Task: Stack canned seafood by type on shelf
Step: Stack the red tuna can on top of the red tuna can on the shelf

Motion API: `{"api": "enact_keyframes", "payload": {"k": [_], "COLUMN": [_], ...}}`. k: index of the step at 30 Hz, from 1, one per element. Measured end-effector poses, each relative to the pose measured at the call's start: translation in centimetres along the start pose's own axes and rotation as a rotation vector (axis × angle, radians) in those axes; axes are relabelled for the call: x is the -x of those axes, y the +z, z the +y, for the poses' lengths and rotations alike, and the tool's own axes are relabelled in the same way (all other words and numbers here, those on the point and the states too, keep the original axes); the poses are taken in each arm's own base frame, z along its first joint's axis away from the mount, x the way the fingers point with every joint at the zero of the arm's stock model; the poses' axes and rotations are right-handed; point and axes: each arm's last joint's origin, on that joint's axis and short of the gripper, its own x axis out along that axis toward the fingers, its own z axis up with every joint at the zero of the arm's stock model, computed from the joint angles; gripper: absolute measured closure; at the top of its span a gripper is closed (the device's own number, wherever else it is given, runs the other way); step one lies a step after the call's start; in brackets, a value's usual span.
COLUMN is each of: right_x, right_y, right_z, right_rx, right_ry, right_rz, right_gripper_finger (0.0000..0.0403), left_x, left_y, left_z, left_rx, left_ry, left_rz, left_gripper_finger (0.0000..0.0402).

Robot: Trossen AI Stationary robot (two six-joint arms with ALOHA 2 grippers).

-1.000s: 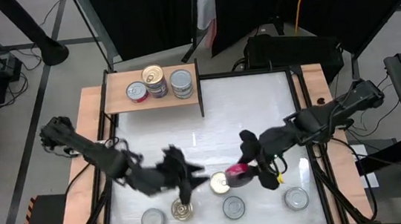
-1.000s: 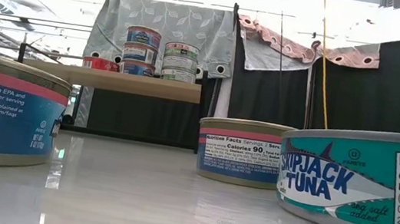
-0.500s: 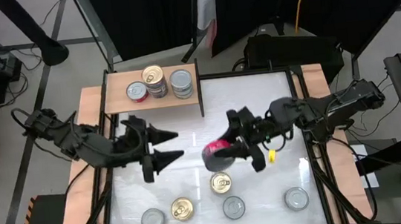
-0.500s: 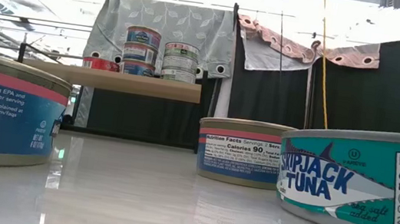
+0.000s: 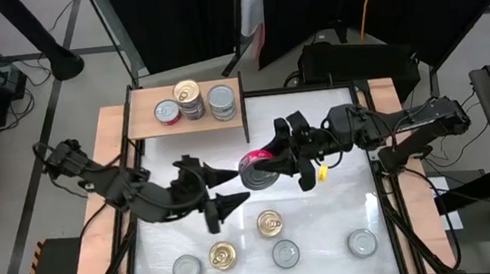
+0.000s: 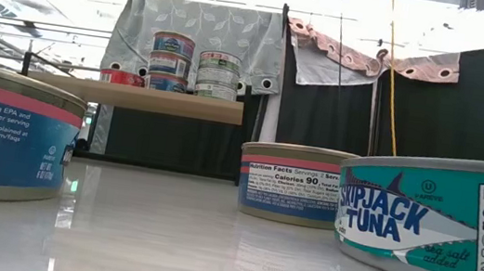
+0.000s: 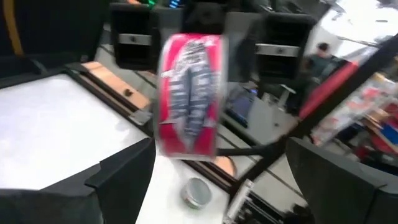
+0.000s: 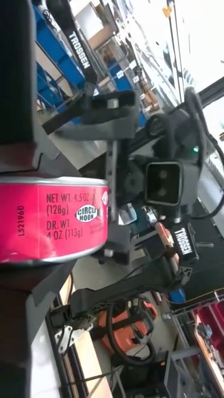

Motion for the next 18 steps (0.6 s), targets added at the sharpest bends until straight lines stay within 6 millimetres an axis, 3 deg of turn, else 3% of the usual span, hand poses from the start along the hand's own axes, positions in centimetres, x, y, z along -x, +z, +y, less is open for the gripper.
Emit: {"api": "enact_keyframes", "payload": {"k": [8,11,14,18], "right_x": [0.0,0.0,0.0,0.0], "right_y": [0.2,0.2,0.2,0.1], "right_z": [-0.1,-0.1,-0.1,-0.1], "right_rx": [0.006,0.015,0.031,0.034], "right_ry": [0.004,0.002,0.001,-0.005], "right_rz": [-0.013,-0.010,-0.011,-0.011], "right_gripper_finger": [0.0278,0.0281,0.0276,0.0270], "left_x": [-1.7,-2.2,-2.5,-2.7], "left_y": [-0.4,0.0,0.2,0.3], "left_z": [0.8,1.0,1.3,1.5], "left_rx": [0.002,-0.004,-0.008,-0.039], "left_ry": [0.099,0.084,0.092,0.080], "left_rz": [-0.047,-0.051,-0.049,-0.037], "left_gripper_finger": [0.0040,0.0058,0.0108,0.0213]}}
